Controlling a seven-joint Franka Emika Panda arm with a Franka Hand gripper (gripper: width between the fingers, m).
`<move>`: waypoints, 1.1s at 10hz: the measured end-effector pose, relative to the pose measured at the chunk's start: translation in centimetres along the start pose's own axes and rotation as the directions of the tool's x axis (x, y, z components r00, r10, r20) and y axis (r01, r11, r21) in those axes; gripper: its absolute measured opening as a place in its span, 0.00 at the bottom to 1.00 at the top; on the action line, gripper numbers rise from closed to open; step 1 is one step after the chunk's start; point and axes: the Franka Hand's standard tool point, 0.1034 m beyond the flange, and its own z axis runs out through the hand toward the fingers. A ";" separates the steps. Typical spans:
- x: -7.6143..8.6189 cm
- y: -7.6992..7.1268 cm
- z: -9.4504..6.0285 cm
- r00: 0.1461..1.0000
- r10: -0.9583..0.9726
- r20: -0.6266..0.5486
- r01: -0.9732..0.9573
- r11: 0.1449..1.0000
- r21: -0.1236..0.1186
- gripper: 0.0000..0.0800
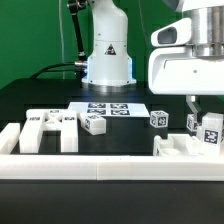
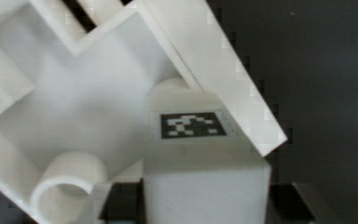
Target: Assemble chair
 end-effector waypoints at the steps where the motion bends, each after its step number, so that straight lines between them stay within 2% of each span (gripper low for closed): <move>1: 0.1 0.0 0.0 0.997 0.074 -0.006 -0.074 0.997 0.003 0.37; 3: 0.1 0.0 0.0 0.961 0.276 -0.007 -0.276 0.961 0.008 0.37; 7: 0.0 0.0 0.0 0.808 0.590 0.007 -0.590 0.808 0.007 0.37; 10: -0.1 0.0 0.1 0.810 0.587 0.007 -0.587 0.810 0.006 0.37; 11: -0.1 -0.1 0.1 0.828 0.561 0.007 -0.561 0.828 0.006 0.60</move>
Offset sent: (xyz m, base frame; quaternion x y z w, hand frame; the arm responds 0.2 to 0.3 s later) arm -0.0063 -0.0071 -0.0075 -0.0448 -0.0089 0.2750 0.9603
